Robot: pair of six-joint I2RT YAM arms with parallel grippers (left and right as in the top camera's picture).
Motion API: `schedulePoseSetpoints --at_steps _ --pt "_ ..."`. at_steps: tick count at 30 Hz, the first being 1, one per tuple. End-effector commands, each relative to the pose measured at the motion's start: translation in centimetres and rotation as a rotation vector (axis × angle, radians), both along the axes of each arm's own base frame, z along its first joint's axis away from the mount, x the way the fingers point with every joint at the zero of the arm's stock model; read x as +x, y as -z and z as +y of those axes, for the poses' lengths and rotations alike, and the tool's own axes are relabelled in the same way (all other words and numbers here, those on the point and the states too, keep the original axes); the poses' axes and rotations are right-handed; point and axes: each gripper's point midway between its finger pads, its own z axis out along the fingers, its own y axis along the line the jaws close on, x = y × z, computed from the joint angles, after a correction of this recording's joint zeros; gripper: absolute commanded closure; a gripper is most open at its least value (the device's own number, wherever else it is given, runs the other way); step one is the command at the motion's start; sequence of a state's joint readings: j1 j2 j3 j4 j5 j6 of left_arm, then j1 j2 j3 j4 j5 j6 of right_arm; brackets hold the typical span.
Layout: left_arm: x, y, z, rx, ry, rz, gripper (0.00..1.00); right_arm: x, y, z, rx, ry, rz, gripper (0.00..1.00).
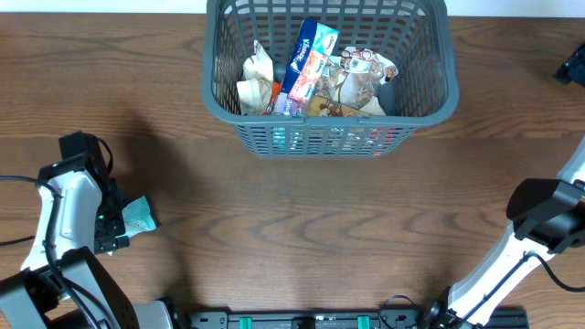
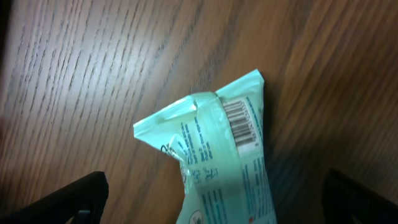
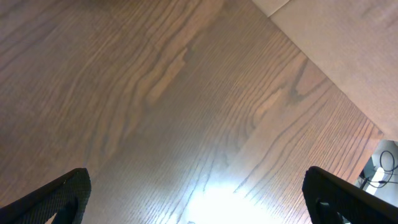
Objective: Pack container
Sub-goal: 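Grasp the mint-green bar with the left gripper and lift it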
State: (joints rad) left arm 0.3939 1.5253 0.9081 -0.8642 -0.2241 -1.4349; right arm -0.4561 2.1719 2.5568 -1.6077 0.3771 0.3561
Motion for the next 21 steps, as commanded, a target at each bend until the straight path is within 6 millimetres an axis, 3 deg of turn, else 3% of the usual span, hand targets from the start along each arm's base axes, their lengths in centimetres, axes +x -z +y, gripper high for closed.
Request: schedulePoseSetpoints --at_steps 1,10,21 --pt "-0.3 0.1 0.5 0.02 0.011 0.011 0.03 -0.3 -0.5 -0.2 -0.011 0.018 -0.009 0.01" --pt "0.0 1.1 0.4 0.015 0.01 -0.01 0.04 -0.3 -0.5 -0.2 -0.011 0.018 -0.009 0.01" --pt "0.8 4.2 -0.2 -0.057 0.007 0.017 0.04 -0.3 -0.5 -0.2 -0.011 0.018 -0.009 0.01"
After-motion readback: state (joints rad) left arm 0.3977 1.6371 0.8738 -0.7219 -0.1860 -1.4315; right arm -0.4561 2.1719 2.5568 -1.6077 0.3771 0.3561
